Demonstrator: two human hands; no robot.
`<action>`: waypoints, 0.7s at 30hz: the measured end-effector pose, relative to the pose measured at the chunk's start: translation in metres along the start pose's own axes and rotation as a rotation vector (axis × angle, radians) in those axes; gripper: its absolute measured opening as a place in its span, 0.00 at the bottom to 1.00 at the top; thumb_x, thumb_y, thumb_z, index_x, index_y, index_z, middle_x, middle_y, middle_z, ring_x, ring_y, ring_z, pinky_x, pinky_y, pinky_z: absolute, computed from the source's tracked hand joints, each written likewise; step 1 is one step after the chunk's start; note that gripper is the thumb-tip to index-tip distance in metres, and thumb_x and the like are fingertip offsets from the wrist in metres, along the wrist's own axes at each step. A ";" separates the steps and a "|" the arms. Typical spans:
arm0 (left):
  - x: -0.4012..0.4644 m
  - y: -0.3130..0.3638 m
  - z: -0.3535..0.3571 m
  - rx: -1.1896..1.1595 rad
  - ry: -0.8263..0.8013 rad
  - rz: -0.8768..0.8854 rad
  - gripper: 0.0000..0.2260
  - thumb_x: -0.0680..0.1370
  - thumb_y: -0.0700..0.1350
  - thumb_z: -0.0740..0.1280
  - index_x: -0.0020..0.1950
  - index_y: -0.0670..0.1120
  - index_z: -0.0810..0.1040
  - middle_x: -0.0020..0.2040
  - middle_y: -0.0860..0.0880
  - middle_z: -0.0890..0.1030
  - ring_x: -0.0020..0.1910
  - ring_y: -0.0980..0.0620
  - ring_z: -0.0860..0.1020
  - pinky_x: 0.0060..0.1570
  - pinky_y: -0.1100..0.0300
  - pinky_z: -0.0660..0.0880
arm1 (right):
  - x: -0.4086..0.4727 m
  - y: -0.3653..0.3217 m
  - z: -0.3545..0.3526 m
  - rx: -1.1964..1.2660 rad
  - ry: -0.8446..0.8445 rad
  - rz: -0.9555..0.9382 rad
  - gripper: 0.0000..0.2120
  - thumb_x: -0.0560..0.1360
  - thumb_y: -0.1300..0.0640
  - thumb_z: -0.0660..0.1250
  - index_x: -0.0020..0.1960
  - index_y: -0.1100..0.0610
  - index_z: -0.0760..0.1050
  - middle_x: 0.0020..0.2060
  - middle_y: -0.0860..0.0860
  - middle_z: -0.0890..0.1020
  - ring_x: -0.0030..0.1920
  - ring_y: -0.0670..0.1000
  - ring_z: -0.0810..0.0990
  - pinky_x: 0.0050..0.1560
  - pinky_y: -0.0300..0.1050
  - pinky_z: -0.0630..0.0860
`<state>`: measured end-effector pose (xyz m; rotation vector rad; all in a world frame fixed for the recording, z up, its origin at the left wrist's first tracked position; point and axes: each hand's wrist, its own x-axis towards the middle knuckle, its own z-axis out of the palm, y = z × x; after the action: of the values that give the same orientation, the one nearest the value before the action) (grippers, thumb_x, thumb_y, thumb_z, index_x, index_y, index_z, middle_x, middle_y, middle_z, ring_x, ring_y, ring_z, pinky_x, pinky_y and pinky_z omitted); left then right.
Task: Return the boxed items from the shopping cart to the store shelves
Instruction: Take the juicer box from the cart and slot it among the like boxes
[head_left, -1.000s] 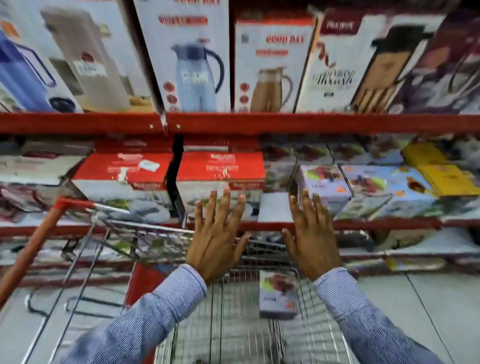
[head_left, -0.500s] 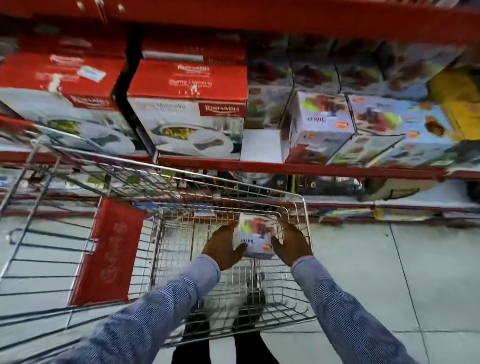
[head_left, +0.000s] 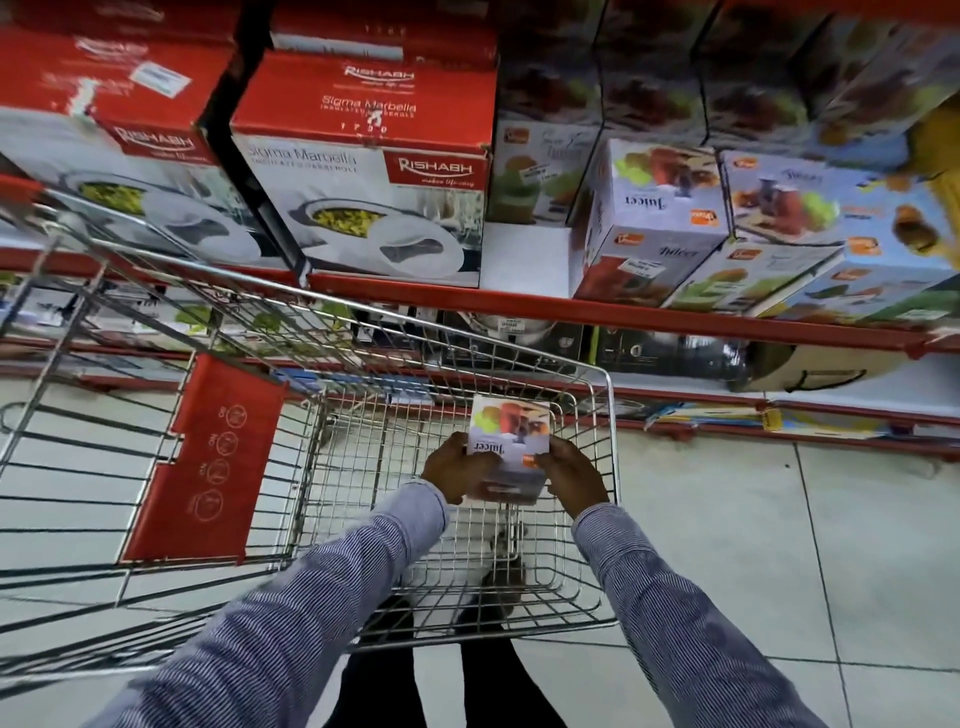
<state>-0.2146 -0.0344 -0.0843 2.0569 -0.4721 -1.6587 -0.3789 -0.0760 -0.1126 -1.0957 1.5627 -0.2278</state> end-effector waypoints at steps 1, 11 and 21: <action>-0.005 0.003 -0.001 0.011 0.026 0.037 0.15 0.74 0.46 0.70 0.60 0.47 0.77 0.56 0.44 0.81 0.49 0.46 0.76 0.44 0.56 0.74 | -0.003 -0.004 -0.002 0.005 0.009 -0.017 0.14 0.73 0.51 0.67 0.58 0.48 0.79 0.56 0.48 0.83 0.54 0.51 0.80 0.56 0.48 0.76; -0.095 0.050 -0.036 0.125 0.246 0.446 0.14 0.73 0.49 0.71 0.59 0.52 0.80 0.56 0.50 0.84 0.49 0.48 0.81 0.54 0.54 0.78 | -0.057 -0.074 -0.044 0.157 0.170 -0.318 0.10 0.73 0.55 0.68 0.50 0.43 0.82 0.47 0.43 0.85 0.49 0.48 0.83 0.53 0.50 0.80; -0.170 0.133 -0.070 0.087 0.360 0.751 0.19 0.69 0.56 0.68 0.60 0.54 0.80 0.51 0.52 0.86 0.39 0.50 0.86 0.44 0.47 0.83 | -0.106 -0.193 -0.090 0.252 0.198 -0.655 0.13 0.72 0.61 0.71 0.55 0.51 0.82 0.44 0.42 0.85 0.45 0.40 0.83 0.46 0.34 0.79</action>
<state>-0.1810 -0.0472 0.1396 1.8363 -1.0364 -0.8244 -0.3673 -0.1395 0.1165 -1.3810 1.2505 -0.9721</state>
